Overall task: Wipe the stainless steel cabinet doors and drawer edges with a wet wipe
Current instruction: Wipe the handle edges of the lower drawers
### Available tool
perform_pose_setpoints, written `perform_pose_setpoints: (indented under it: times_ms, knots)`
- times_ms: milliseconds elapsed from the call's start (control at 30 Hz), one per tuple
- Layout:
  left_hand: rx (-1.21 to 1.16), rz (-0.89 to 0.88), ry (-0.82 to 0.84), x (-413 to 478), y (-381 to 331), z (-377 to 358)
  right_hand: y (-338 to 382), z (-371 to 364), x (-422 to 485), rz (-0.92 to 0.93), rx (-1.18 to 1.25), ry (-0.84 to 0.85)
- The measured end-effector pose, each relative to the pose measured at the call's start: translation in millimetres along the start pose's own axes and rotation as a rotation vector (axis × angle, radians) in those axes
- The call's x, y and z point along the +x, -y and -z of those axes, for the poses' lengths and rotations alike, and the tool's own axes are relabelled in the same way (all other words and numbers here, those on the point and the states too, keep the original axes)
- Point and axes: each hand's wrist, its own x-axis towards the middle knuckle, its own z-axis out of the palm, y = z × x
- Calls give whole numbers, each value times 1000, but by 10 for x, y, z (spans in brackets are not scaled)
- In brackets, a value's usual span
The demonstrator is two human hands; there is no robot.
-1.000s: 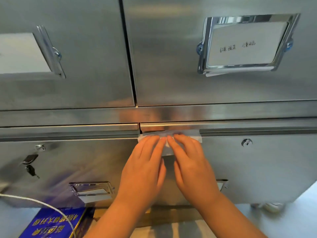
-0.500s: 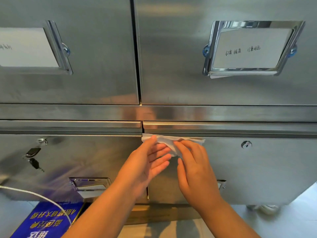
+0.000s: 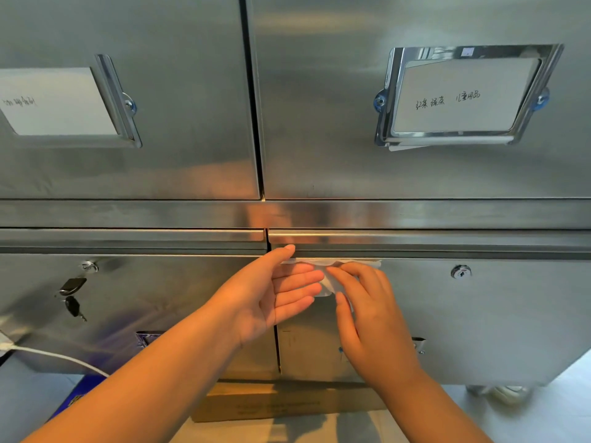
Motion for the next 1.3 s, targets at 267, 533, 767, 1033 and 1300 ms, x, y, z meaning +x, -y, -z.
perform_pose_setpoints:
  times_ms: [267, 533, 767, 1033, 1300]
  knots:
    - [-19, -38, -1, 76, 42, -8, 130, -13, 24, -328, 377, -143]
    - [175, -230, 108, 50, 55, 103, 149, 93, 233, -969, 1089, 41]
    - [28, -277, 11, 27, 66, 129, 215, 137, 305, -1015, 1203, -230]
    - [-475, -222, 44, 32, 56, 80, 365, 171, 450, -1051, 1641, -386]
    - [-749, -335, 154, 21, 230, -39, 500, 211, 388, -984, 2100, -399]
